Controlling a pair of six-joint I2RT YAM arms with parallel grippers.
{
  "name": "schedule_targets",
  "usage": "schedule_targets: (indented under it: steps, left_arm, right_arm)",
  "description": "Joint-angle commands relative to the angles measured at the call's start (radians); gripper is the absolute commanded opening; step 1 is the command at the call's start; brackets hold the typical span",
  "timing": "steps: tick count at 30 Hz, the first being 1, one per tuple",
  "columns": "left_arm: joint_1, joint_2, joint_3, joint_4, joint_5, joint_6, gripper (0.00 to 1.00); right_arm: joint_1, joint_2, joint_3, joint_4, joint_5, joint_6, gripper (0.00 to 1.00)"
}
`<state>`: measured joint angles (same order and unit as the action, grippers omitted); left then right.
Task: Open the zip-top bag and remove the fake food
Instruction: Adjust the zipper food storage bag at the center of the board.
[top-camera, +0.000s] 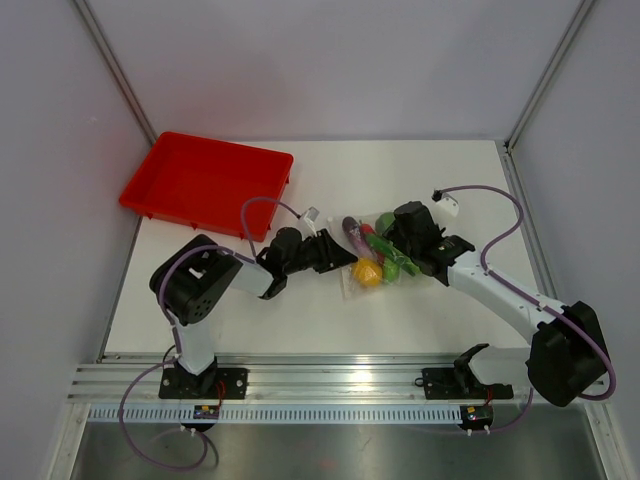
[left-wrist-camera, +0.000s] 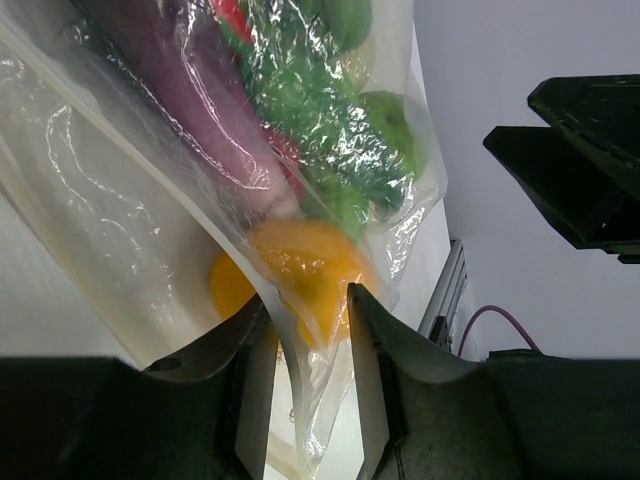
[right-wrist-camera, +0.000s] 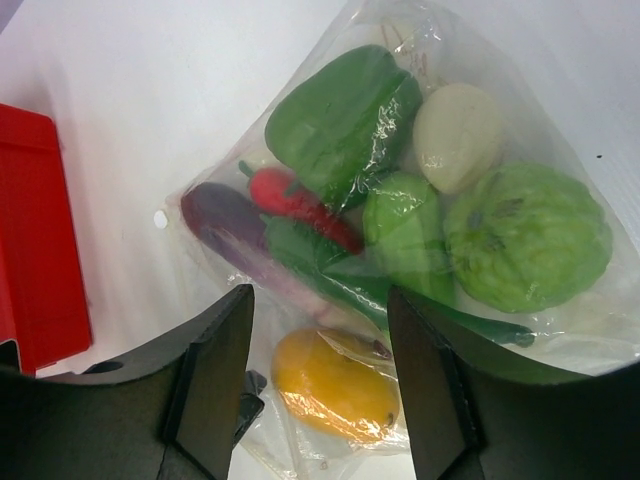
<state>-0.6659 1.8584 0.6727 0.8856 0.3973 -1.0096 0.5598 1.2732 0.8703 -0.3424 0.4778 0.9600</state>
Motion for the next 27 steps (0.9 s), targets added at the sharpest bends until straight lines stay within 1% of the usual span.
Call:
schedule_targets:
  steps: [1,5,10,15,16,18,19,21,22,23,27]
  left_arm:
    - [-0.003,-0.068,-0.007,0.101,0.025,0.031,0.35]
    - [-0.003,-0.096,-0.012,0.105,0.025,0.057,0.35]
    - [-0.003,-0.116,-0.013,0.121,0.032,0.066,0.31]
    - [-0.003,-0.102,0.010,0.147,0.061,0.063,0.24]
    - [-0.003,-0.103,0.007,0.156,0.063,0.063,0.17]
    - [-0.003,-0.119,-0.002,0.184,0.054,0.065,0.13]
    - [-0.003,-0.126,-0.011,0.187,0.046,0.072,0.09]
    - [-0.003,-0.148,-0.021,0.196,0.041,0.083,0.04]
    - [-0.003,-0.154,-0.021,0.202,0.041,0.083,0.04]
    - [-0.003,-0.159,-0.025,0.207,0.040,0.088,0.00]
    - [-0.004,-0.172,-0.027,0.214,0.043,0.091,0.00]
  right_arm:
    - [-0.006,-0.006,-0.001,0.042,-0.004,-0.024,0.63]
    - [-0.006,0.034,0.006,0.043,-0.027,-0.040,0.61]
    - [-0.006,0.121,0.030,0.043,-0.119,-0.033,0.60]
    - [-0.006,0.187,0.044,0.056,-0.160,-0.027,0.59]
    - [-0.006,0.205,0.053,0.049,-0.160,-0.026,0.57]
    - [-0.006,0.216,0.065,0.027,-0.156,-0.021,0.56]
    - [-0.006,0.218,0.070,0.023,-0.148,-0.021,0.56]
    - [-0.008,0.197,0.056,0.035,-0.143,-0.020,0.56]
    - [-0.008,0.187,0.049,0.043,-0.140,-0.023,0.56]
    - [-0.008,0.177,0.042,0.049,-0.134,-0.021,0.56]
    - [-0.009,0.141,0.016,0.065,-0.113,-0.018,0.56]
